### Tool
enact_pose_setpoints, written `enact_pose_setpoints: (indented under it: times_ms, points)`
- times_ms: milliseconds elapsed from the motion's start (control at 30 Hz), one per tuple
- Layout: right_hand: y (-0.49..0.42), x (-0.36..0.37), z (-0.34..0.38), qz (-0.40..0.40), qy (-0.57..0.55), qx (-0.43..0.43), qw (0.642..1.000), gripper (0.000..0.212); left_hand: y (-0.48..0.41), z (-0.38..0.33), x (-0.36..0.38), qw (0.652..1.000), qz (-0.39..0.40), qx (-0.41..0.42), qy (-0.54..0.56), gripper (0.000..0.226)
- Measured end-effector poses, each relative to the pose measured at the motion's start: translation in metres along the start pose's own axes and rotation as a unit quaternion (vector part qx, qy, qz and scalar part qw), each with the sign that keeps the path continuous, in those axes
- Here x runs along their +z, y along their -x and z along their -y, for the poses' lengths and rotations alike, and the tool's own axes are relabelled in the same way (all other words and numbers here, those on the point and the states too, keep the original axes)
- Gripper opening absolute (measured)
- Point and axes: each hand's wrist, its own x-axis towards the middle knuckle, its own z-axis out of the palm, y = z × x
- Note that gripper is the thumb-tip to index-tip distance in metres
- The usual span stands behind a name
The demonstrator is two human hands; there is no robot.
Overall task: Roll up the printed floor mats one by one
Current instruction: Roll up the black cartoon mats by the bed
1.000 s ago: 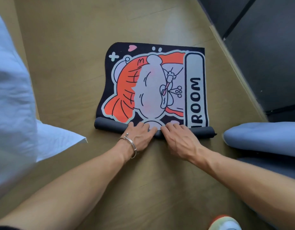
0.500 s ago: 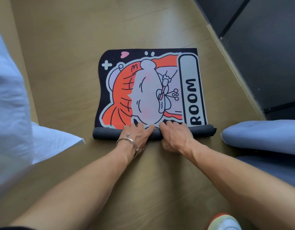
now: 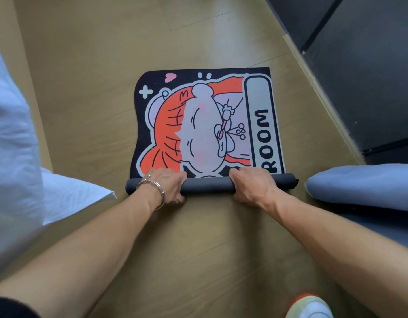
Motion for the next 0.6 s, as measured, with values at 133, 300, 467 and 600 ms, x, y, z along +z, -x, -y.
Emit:
enact_pose_setpoints:
  times_ms: [133, 300, 467, 600]
  points:
    - [0.001, -0.002, -0.001, 0.001, 0.017, 0.005, 1.0, 0.015, 0.005, 0.001, 0.001, 0.999, 0.004, -0.043, 0.008, 0.036]
    - [0.005, 0.001, 0.001, -0.027, 0.057, 0.02, 0.998, 0.015, 0.008, -0.011, 0.006, 0.992, -0.005, -0.123, -0.01, 0.032]
    - [0.008, 0.0, -0.003, 0.009, 0.031, 0.044, 0.999, 0.019, 0.01, -0.012, 0.004, 0.992, 0.018, -0.127, 0.002, 0.033]
    - [0.004, 0.003, 0.001, 0.026, 0.034, 0.05, 0.998, 0.017, 0.013, -0.017, 0.008, 0.991, -0.012, -0.136, 0.004, 0.044]
